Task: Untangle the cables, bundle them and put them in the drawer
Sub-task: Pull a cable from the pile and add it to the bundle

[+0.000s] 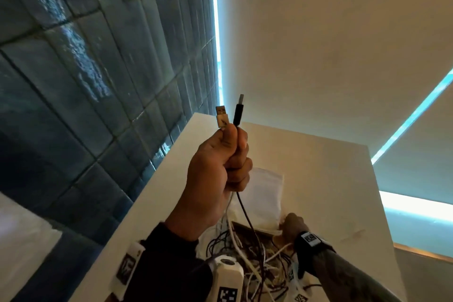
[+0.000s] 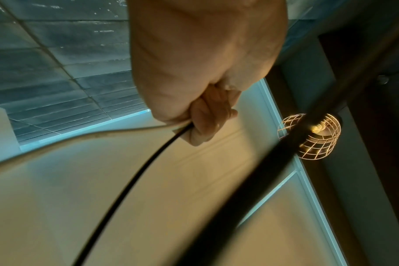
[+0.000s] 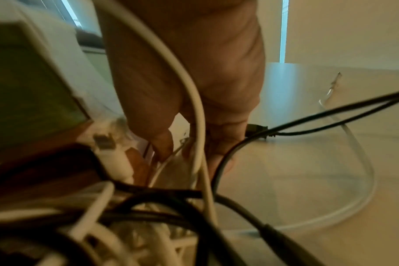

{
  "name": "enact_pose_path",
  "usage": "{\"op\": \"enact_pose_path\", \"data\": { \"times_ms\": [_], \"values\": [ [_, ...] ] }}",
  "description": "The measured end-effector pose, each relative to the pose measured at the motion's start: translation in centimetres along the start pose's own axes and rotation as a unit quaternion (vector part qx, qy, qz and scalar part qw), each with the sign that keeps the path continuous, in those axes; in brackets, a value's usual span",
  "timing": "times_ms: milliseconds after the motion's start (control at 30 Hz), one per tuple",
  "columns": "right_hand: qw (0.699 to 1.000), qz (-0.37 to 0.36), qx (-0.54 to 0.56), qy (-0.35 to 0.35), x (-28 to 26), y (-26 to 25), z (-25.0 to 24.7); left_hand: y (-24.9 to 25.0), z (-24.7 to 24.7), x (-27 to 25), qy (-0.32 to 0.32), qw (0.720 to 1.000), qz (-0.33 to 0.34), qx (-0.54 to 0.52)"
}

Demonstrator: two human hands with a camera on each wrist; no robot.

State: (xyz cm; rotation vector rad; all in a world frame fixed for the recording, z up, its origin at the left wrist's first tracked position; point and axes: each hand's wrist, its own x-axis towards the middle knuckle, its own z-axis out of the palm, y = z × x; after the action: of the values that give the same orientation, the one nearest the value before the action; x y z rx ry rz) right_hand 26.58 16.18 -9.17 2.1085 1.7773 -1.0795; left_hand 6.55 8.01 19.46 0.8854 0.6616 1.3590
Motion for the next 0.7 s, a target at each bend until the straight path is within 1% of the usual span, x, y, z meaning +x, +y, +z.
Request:
{"op": "enact_pose_path", "data": {
  "times_ms": [67,133,200,267,300,333,367,433,467,500,567,600,633,700],
  "values": [
    [1.000,0.011,0.009,0.001,0.5,0.2,0.7,0.1,-0.2,-0.2,0.002,1.000,-0.011,0.014],
    [0.999,0.018,0.028,0.020,0.5,0.5,0.8,0.1,-0.2,-0.3,0.001,1.000,-0.016,0.024],
    [0.996,0.031,0.057,0.054,0.1,1.0,0.5,0.2,-0.1,-0.4,-0.001,1.000,-0.017,0.022],
    [0.986,0.025,0.120,0.109,-0.9,1.6,-0.3,0.4,0.0,-0.5,-0.003,1.000,-0.020,0.024],
    [0.973,0.015,0.181,0.146,-1.6,1.9,-0.8,0.5,0.1,-0.5,0.000,0.999,-0.019,0.032],
    [0.948,0.000,0.261,0.181,-2.7,2.0,-1.4,0.6,0.2,-0.5,0.007,0.999,-0.017,0.042],
    [0.914,-0.020,0.346,0.209,-4.1,1.9,-2.3,0.6,0.5,-0.5,0.016,0.998,-0.013,0.054],
    [0.832,-0.079,0.495,0.239,-7.4,0.9,-4.8,0.3,1.2,-0.2,0.046,0.995,0.005,0.087],
    [0.793,-0.116,0.547,0.241,-9.4,0.2,-6.1,0.0,1.6,-0.1,0.065,0.992,0.016,0.111],
    [0.764,-0.156,0.577,0.242,-11.4,-0.8,-7.6,-0.4,2.0,0.1,0.083,0.987,0.025,0.139],
    [0.729,-0.241,0.596,0.234,-15.5,-2.9,-10.0,-1.2,2.9,0.2,0.104,0.972,0.026,0.211],
    [0.720,-0.282,0.594,0.219,-17.4,-3.9,-10.8,-1.7,3.5,0.1,0.102,0.964,0.021,0.246],
    [0.717,-0.320,0.586,0.201,-19.2,-4.8,-11.5,-2.1,4.1,-0.1,0.093,0.957,0.013,0.275],
    [0.724,-0.372,0.556,0.169,-22.4,-6.5,-12.1,-2.7,5.1,-0.7,0.059,0.946,0.000,0.318]
  ]
}}
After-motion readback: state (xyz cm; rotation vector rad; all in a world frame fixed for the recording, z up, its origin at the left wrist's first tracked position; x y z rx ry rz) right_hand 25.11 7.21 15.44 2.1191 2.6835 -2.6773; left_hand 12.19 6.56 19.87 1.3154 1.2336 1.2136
